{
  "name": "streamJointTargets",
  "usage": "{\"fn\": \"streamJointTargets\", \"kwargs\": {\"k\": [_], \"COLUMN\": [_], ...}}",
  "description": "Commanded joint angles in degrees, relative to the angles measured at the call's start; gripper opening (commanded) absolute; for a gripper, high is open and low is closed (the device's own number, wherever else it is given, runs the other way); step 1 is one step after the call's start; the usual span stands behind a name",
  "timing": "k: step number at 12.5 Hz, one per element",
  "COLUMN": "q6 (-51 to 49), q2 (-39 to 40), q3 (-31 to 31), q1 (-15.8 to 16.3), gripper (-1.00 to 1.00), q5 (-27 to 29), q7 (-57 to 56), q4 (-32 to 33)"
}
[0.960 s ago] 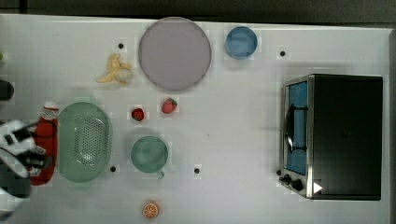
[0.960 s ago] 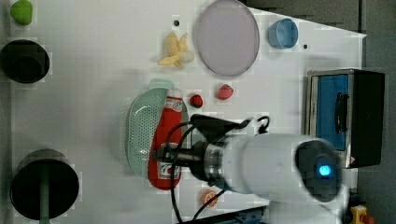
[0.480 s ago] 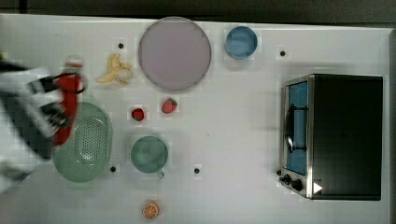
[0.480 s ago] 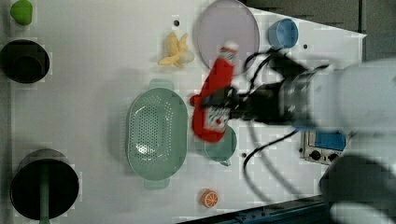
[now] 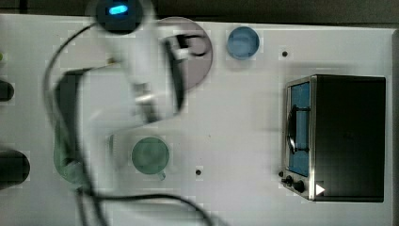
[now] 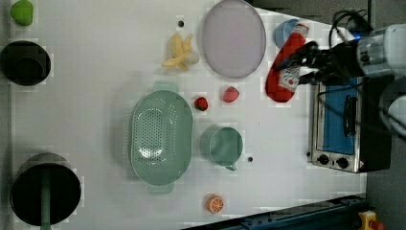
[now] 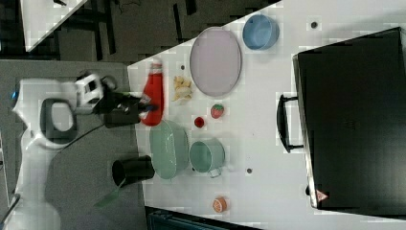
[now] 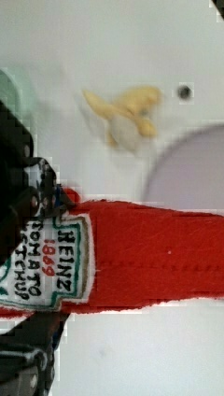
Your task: Pick ketchup from strainer and place it on the table
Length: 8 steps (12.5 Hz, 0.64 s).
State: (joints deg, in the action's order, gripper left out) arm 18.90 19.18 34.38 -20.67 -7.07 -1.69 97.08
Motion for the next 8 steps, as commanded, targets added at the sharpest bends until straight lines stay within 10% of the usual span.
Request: {"fn": "streamJointTargets", "kwargs": {"k": [1, 8], "q6": [-1.1, 2.0], "q2": [-1.6, -1.6], "q3": [-5.6, -11.5], "q1": [-1.3, -1.5], "gripper": [0.19, 0.19], "q5": [0.0, -2.1], "q7": [-13.2, -15.3], "q4": [-0.4, 7.9]}}
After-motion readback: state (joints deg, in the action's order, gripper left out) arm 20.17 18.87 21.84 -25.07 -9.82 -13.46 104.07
